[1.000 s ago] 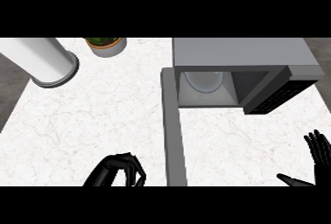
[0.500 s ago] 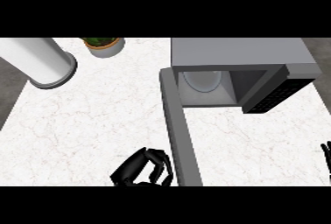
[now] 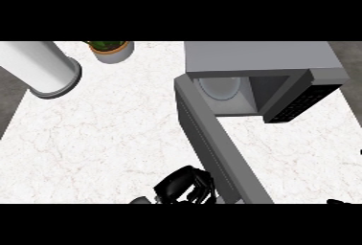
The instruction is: Pick up the milk, place it into the microwave and close the microwave
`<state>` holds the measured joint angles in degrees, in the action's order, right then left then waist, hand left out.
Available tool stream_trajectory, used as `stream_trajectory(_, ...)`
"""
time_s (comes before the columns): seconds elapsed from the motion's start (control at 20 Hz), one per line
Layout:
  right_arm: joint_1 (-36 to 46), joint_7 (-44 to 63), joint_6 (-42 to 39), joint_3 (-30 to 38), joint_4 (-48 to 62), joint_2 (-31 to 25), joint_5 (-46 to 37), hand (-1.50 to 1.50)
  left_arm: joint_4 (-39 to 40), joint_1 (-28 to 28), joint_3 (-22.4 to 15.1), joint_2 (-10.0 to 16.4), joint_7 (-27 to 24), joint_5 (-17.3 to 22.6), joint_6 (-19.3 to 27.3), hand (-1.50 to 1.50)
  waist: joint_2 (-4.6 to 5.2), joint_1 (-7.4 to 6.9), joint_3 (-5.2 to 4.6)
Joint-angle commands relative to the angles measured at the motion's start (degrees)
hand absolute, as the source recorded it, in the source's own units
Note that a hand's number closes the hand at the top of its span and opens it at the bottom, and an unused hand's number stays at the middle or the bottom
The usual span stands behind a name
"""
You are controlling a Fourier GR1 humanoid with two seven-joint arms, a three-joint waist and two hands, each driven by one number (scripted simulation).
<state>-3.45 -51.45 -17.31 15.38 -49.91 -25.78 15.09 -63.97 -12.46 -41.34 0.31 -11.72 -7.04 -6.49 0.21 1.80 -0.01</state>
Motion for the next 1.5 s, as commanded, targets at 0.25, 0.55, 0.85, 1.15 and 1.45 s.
stream_trajectory(0.25,1.55,-0.75,-4.27,-3.94,-6.84,1.51,0.74,-1.50,2.11,-8.56,-15.49,-0.25,-4.24,14.84,15.33,1.50,0.43,2.59,-0.21)
stream_trajectory(0.55,-0.53,0.97,-7.39,-4.30,-11.07,-0.70,3.39,-1.50,2.84,-13.19,-17.96,-0.25,-3.88,21.96,24.00,-1.50,0.67,5.73,-0.28)
stream_trajectory(0.85,1.95,4.81,-6.75,-5.87,-14.81,-1.63,4.33,-1.50,3.62,-21.51,-18.62,-0.27,-1.42,27.82,27.19,1.50,1.25,8.46,-0.27)
stream_trajectory(1.15,3.90,7.76,-7.60,-8.31,-17.43,-2.33,4.74,-1.50,5.59,-29.31,-15.47,-0.24,-2.99,30.66,31.29,1.50,1.92,10.52,-0.37)
stream_trajectory(1.45,6.26,9.37,-7.68,-8.05,-19.65,-4.32,5.94,-1.50,8.89,-35.31,-14.57,-0.23,-1.53,33.32,33.93,1.50,2.45,13.99,-0.32)
